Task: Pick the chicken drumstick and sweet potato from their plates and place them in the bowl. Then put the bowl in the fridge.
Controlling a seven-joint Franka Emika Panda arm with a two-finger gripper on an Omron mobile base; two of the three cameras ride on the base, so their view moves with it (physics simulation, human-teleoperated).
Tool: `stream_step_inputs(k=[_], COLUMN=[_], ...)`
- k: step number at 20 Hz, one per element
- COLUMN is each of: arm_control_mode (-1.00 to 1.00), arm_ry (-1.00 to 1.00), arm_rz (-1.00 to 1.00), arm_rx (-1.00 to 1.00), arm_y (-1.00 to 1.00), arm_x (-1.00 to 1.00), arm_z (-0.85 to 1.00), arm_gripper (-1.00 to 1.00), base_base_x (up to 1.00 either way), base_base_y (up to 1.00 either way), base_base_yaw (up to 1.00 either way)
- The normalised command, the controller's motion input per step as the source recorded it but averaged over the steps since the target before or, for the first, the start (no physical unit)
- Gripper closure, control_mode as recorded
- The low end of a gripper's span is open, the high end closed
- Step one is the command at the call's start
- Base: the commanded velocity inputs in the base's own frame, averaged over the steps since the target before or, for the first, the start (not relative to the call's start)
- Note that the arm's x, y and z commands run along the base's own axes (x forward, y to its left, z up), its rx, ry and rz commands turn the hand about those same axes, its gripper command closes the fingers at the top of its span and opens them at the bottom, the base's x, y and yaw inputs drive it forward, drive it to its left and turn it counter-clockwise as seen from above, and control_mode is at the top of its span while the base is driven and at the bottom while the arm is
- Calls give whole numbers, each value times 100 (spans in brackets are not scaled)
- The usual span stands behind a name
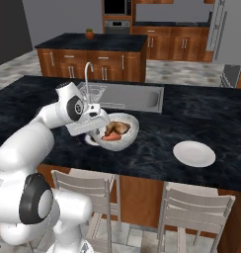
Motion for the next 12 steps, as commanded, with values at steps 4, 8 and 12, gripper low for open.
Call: stream_step_inputs(k=[4, 8, 12], arm_control_mode=[100, 100, 100], arm_ry=[0, 0, 0], arm_rz=[0, 0, 0], arm_rx=[0, 0, 0], arm_y=[0, 0, 0], arm_x=[0, 0, 0], arm_z=[0, 0, 0], arm_gripper=[100, 100, 100], base_base_x=[0, 0, -9], base_base_y=[0, 0, 1], base_base_yaw=[0, 0, 0])
